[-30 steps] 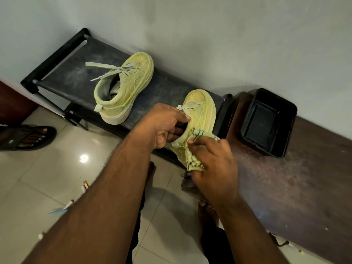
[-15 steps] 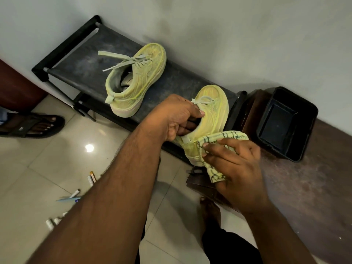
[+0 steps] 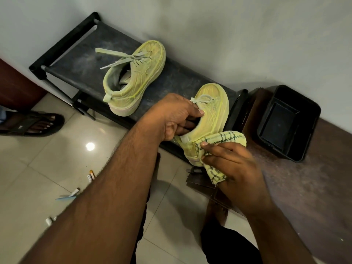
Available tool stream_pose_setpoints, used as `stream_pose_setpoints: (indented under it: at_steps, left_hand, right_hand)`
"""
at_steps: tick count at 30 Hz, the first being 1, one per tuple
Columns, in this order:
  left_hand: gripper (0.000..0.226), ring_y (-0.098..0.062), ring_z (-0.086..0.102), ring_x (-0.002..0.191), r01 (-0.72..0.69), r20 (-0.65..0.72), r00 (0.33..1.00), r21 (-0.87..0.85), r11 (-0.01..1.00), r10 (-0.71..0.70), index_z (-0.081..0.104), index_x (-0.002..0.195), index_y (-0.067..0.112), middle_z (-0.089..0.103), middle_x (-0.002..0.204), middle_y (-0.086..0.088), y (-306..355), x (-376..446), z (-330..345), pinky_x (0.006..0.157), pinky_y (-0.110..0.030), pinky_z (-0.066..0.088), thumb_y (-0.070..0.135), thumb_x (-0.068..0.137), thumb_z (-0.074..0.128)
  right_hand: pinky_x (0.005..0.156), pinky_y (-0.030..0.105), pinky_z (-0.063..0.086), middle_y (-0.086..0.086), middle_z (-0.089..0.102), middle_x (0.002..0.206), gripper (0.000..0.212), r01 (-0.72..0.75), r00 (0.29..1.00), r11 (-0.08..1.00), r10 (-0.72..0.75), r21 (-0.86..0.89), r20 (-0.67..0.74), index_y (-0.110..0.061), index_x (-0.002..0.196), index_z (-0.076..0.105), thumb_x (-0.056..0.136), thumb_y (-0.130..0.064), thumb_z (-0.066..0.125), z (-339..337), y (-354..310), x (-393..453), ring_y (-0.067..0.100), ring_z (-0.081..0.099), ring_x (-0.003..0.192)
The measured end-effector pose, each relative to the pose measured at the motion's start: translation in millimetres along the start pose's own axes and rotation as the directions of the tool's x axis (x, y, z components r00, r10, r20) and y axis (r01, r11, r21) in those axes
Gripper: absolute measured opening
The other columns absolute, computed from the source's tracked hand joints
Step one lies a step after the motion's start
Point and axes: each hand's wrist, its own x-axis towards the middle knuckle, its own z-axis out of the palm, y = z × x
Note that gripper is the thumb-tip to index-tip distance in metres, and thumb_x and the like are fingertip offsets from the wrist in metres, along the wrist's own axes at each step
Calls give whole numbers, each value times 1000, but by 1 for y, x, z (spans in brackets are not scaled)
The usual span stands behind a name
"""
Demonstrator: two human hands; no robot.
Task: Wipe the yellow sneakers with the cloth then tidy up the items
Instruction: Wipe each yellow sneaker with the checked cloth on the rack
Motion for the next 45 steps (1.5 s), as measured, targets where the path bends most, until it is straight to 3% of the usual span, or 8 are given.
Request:
stream_pose_setpoints:
  at_steps: [5, 13, 18, 25, 32, 37, 41, 45]
  left_hand:
    - [2, -14, 67, 51, -23, 5, 1000, 10, 1000, 23, 67, 86, 2, 70, 60, -4, -2, 0, 1, 47, -23, 52, 1, 87, 65]
    - [2, -14, 67, 50, -24, 4, 1000, -14, 1000, 24, 67, 88, 1, 70, 62, -6, -4, -2, 0, 46, -24, 53, 0, 86, 66]
    - [5, -12, 57, 45, -60, -48, 997, 37, 998, 61, 67, 79, 4, 64, 60, -6, -6, -1, 0, 43, -18, 44, 2, 84, 68]
    - [2, -13, 67, 51, -24, -8, 1000, -11, 1000, 23, 68, 86, 3, 70, 62, -5, -4, -2, -4, 47, -23, 53, 1, 86, 67]
    - [3, -13, 68, 52, -27, -22, 999, 13, 1000, 28, 68, 88, 3, 70, 61, -4, -2, 0, -1, 47, -23, 52, 2, 86, 67]
    - [3, -14, 68, 53, -20, -20, 1000, 1, 1000, 20, 68, 87, 4, 70, 63, -4, -4, -1, -1, 49, -25, 54, 2, 85, 68]
    - [9, -14, 68, 51, -29, -24, 999, 3, 1000, 29, 68, 95, -1, 70, 65, -6, -4, 0, 1, 47, -24, 52, 2, 86, 67]
    - [8, -13, 66, 50, -42, -27, 999, 1, 999, 42, 68, 94, 0, 69, 66, -7, -4, -1, 2, 47, -22, 51, 2, 86, 67]
  right_hand:
    - [76, 43, 47, -1, 70, 111, 19, 59, 989, 998, -63, -28, -133, -8, 92, 76, 75, 0, 73, 10, -14, 17, 26, 63, 94]
    - [72, 41, 47, -8, 72, 102, 20, -1, 1000, 998, 0, -66, -20, -15, 88, 77, 76, -19, 61, 1, -12, 2, 23, 63, 88]
    - [79, 41, 44, -5, 71, 106, 19, -5, 980, 997, -10, -79, -200, -11, 92, 75, 74, -5, 75, 12, -23, 27, 26, 63, 93]
    - [76, 40, 45, -11, 71, 103, 22, -69, 997, 997, 68, -23, -24, -18, 90, 76, 77, -24, 59, 1, -11, -3, 17, 59, 92]
    - [80, 42, 44, -5, 71, 106, 18, 0, 983, 995, -17, -96, -185, -12, 93, 75, 76, -5, 74, 15, -17, 15, 25, 63, 95]
    - [76, 45, 50, -5, 71, 105, 32, -142, 988, 989, 139, -30, -71, -14, 94, 75, 71, -21, 55, -1, -10, -5, 24, 63, 91]
    - [78, 42, 51, 3, 68, 106, 35, -230, 962, 971, 237, 62, -136, -7, 100, 73, 74, -16, 52, 9, -21, 7, 23, 60, 95]
    - [74, 40, 51, 6, 61, 104, 32, -210, 957, 973, 225, 95, -184, -4, 103, 71, 78, -16, 55, 18, -31, 17, 24, 58, 93]
